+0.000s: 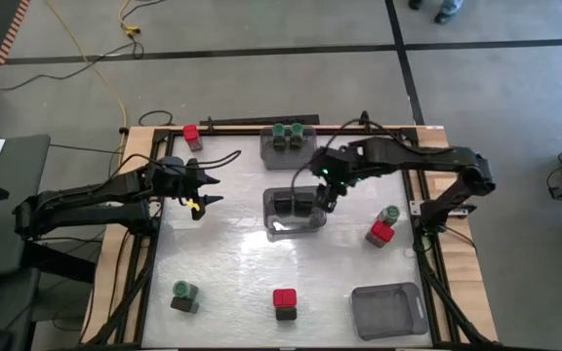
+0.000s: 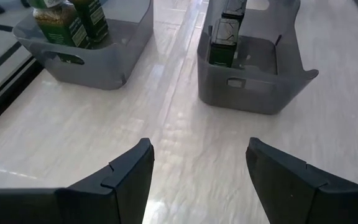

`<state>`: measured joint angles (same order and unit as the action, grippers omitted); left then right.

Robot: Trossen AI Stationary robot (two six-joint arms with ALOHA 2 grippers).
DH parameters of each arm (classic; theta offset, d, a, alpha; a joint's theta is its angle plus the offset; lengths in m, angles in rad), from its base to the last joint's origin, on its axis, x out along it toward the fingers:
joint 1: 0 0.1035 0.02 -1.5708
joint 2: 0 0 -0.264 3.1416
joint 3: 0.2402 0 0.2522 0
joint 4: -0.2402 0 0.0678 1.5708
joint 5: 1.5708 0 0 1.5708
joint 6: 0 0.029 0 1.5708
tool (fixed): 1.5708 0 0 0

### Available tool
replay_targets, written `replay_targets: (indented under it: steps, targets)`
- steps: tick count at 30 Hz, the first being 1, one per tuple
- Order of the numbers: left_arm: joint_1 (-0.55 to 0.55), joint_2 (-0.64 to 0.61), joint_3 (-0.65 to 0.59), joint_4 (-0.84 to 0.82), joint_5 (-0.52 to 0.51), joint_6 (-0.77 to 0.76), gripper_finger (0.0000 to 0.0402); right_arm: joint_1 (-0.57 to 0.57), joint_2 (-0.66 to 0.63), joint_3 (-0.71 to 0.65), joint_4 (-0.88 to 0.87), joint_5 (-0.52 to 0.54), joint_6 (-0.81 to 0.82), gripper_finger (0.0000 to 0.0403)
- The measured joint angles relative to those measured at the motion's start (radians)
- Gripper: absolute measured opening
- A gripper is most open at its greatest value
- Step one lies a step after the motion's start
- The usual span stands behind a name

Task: Sort spices by type
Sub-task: Put the red seasoning can into the bottom black bin

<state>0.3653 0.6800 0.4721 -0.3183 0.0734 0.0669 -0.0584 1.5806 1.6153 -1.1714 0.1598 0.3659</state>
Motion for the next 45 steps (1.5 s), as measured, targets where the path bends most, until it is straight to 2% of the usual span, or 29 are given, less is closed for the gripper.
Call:
replay_targets:
  steps: [3, 8, 12, 15, 20, 25, 33, 45]
  targets:
    - [0.000, 0.000, 0.000, 0.000, 0.000, -0.001, 0.0244, 0.042, -0.062, -0.089, 0.003, 0.043, 0.091, 0.0239]
    - [0.000, 0.000, 0.000, 0.000, -0.003, -0.001, 0.0244, 0.125, -0.153, -0.222, 0.015, 0.055, 0.199, 0.0240]
    - [0.000, 0.000, 0.000, -0.008, -0.004, -0.002, 0.0244, 0.181, -0.210, -0.296, 0.067, 0.067, 0.233, 0.0240]
    - [0.000, 0.000, 0.000, -0.008, -0.004, -0.003, 0.0244, 0.213, -0.247, -0.337, 0.108, 0.118, 0.236, 0.0240]
    - [0.000, 0.000, 0.000, -0.008, -0.004, -0.003, 0.0244, 0.241, -0.260, -0.368, 0.130, 0.208, 0.231, 0.0240]
    - [0.000, 0.000, 0.000, -0.008, -0.004, -0.003, 0.0244, 0.228, -0.251, -0.406, 0.237, 0.267, 0.145, 0.0240]
    - [0.000, 0.000, 0.000, -0.008, -0.005, -0.003, 0.0244, 0.183, -0.225, -0.421, 0.402, 0.269, 0.085, 0.0240]
    - [0.000, 0.000, 0.000, -0.014, -0.005, -0.003, 0.0244, 0.189, -0.218, -0.421, 0.387, 0.264, 0.064, 0.0240]
